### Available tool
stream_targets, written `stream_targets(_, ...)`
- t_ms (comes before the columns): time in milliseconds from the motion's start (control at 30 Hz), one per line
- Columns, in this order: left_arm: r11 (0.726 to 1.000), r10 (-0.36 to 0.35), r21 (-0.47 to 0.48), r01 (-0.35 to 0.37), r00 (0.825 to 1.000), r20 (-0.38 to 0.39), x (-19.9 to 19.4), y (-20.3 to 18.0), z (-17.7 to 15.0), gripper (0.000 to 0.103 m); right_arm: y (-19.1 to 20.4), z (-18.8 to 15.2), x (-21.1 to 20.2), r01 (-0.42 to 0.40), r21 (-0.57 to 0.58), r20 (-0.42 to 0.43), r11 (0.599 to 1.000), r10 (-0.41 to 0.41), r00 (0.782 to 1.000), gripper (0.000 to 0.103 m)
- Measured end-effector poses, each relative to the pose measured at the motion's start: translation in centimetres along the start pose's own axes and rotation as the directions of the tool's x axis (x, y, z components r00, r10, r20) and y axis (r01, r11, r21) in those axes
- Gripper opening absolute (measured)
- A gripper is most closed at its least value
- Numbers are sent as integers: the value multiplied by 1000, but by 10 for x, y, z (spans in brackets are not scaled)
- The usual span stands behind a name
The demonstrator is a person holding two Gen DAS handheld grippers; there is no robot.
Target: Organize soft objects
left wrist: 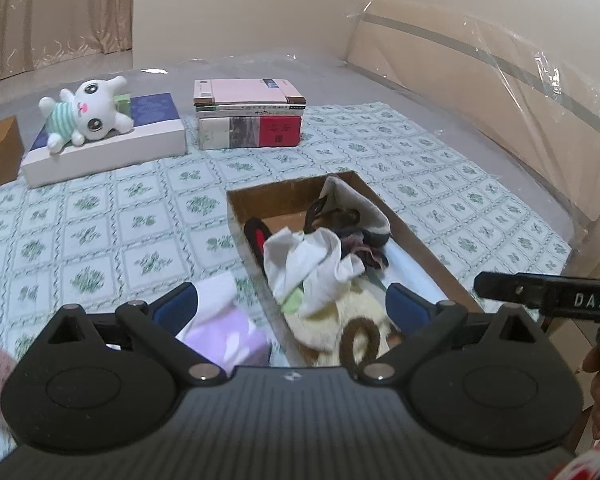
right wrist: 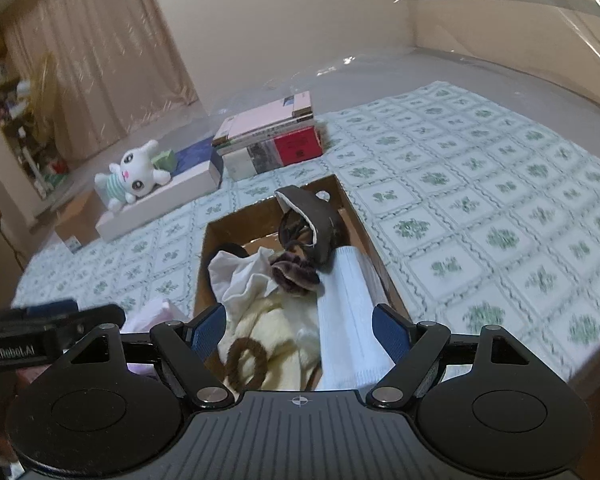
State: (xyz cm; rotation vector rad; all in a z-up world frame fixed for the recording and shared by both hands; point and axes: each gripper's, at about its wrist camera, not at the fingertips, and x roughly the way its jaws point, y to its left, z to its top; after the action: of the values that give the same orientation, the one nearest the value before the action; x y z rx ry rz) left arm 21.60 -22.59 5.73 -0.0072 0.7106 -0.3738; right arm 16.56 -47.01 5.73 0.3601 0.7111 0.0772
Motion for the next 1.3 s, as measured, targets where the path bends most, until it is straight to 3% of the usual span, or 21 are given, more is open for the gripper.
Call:
stream_targets(400,1000,21,-11,-21,999,33,-67,5,-53,99,32,-53,-60,40,-61,44,997,-37,998,80)
stream_targets(900,999,16,-49,-16,1000,9,-117,22,-118,99,61,-116,-101,123,-89,46,988,-119,992,80)
stream_targets(1067,997,52,-57,-51,998,27,-133,28,-133,99,75,-133,-109,116,-100,51,988,-111,992,80)
stream_targets(1300,993,96,-65,-96,995,-5,-145,33,-155,99,94,-152,-112,128,-133,49,983,-122,991,80)
